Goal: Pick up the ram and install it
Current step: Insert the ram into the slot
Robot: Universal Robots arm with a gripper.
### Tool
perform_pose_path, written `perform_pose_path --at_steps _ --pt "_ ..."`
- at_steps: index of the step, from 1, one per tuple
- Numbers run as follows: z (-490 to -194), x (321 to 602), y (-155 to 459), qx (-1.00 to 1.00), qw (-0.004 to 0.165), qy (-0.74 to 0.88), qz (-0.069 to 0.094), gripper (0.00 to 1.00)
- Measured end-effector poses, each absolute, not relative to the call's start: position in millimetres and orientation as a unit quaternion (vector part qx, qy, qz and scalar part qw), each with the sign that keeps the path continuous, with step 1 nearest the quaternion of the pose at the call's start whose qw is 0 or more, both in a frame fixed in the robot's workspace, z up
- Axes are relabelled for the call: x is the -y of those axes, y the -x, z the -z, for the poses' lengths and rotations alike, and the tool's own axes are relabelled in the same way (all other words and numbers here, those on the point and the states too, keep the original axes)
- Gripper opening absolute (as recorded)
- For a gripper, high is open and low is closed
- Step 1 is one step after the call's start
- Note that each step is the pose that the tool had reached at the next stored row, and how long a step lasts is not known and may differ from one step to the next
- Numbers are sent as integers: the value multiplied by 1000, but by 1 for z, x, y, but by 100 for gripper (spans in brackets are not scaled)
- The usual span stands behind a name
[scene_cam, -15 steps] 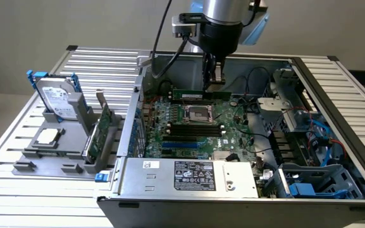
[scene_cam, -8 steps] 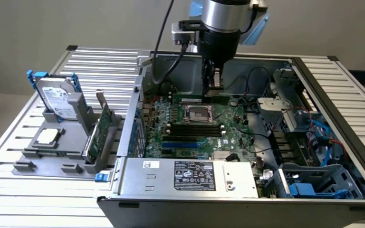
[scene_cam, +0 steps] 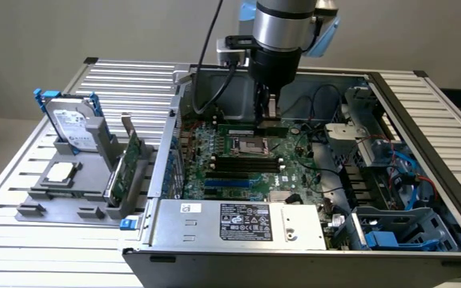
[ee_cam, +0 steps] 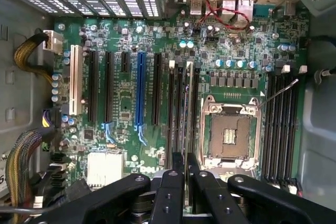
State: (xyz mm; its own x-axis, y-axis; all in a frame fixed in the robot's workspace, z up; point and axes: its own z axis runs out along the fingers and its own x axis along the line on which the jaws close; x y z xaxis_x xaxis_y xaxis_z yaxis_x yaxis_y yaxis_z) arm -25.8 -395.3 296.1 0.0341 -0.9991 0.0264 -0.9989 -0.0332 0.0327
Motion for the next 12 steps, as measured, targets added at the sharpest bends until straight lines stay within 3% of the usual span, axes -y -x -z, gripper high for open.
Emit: perform_pose_path --at_steps 12 --pt "-274 395 26 695 21 -719 2 14"
